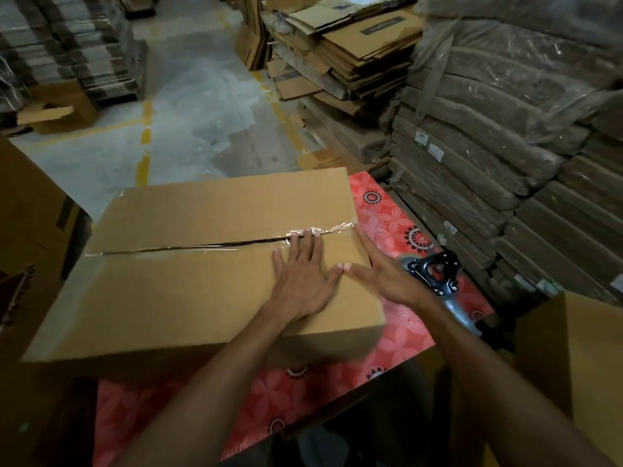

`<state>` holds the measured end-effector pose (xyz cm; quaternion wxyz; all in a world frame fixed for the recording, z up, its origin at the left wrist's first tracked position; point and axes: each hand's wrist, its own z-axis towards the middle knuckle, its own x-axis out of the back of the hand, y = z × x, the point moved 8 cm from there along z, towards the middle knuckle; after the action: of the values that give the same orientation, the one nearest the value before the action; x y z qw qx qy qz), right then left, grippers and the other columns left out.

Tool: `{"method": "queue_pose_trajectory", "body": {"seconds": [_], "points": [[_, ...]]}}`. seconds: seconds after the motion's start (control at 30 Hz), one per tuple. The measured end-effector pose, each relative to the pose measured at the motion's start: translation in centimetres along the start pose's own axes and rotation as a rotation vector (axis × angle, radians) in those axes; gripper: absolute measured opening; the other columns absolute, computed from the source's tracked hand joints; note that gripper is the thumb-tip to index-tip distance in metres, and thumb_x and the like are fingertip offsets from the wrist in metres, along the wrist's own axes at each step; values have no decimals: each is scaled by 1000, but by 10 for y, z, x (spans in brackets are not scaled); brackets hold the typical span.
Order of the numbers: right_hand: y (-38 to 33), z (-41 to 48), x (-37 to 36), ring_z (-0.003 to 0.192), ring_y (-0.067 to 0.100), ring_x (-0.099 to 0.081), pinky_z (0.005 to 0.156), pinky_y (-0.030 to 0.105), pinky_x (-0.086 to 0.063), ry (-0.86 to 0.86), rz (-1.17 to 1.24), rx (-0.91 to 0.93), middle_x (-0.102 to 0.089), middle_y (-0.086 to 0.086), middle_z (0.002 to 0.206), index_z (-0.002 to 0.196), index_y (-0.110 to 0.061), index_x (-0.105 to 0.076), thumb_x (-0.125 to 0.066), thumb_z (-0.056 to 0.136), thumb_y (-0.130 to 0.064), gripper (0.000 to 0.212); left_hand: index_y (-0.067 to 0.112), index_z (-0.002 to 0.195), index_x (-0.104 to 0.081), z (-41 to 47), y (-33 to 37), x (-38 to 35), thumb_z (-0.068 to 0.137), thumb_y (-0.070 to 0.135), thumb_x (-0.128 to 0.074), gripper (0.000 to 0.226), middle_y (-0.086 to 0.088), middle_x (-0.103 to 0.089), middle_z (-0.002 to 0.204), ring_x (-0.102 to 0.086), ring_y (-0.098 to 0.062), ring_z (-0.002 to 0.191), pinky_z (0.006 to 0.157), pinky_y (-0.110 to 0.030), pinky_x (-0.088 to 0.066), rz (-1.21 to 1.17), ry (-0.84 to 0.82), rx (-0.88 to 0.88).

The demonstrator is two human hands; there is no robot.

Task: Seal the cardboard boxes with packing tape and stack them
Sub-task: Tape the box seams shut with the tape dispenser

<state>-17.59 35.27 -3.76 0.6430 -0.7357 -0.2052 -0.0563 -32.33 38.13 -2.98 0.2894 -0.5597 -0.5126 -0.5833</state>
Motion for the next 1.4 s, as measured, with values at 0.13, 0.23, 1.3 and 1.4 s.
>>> {"method": "queue_pose_trajectory", "body": {"seconds": [0.13, 0.23, 1.3, 1.4], "points": [[5, 17, 37, 147, 16, -37, 117, 47, -37, -99, 1, 18, -24, -9, 166, 157, -44, -19, -64, 93, -50, 79, 13, 161, 10, 13, 28, -10, 102, 60, -20, 81, -6, 20, 167, 23, -28, 153, 119, -63, 12, -79, -56, 110], [25, 15, 73, 128, 14, -58, 107, 40, -49, 208, 110, 43, -58, -1, 144, 143, -23, -55, -56, 102, -31, 41, 17, 162, 4, 9, 39, -9, 102, 58, -17, 76, -9, 14, 168, 17, -34, 154, 119, -64, 10, -12, 51, 95], [-46, -19, 147, 45, 19, -43, 50, 27, -35, 539, 675, -286, -47, 6, 55, 67, -9, -46, -36, 79, 3, 20, 13, 162, -6, 74, 92, 4, 97, 66, -29, 87, -3, 2, 170, 3, -22, 157, 124, -52, 4, -121, -56, -265], [-82, -29, 122, 47, 21, -38, 46, 26, -33, 515, 572, -290, -44, 8, 58, 68, -8, -46, -38, 74, 6, 18, 19, 143, -49, 92, 70, 44, 101, 49, -47, 51, -7, -51, 150, -47, -26, 136, 111, -41, -35, -790, -65, -149]]}}
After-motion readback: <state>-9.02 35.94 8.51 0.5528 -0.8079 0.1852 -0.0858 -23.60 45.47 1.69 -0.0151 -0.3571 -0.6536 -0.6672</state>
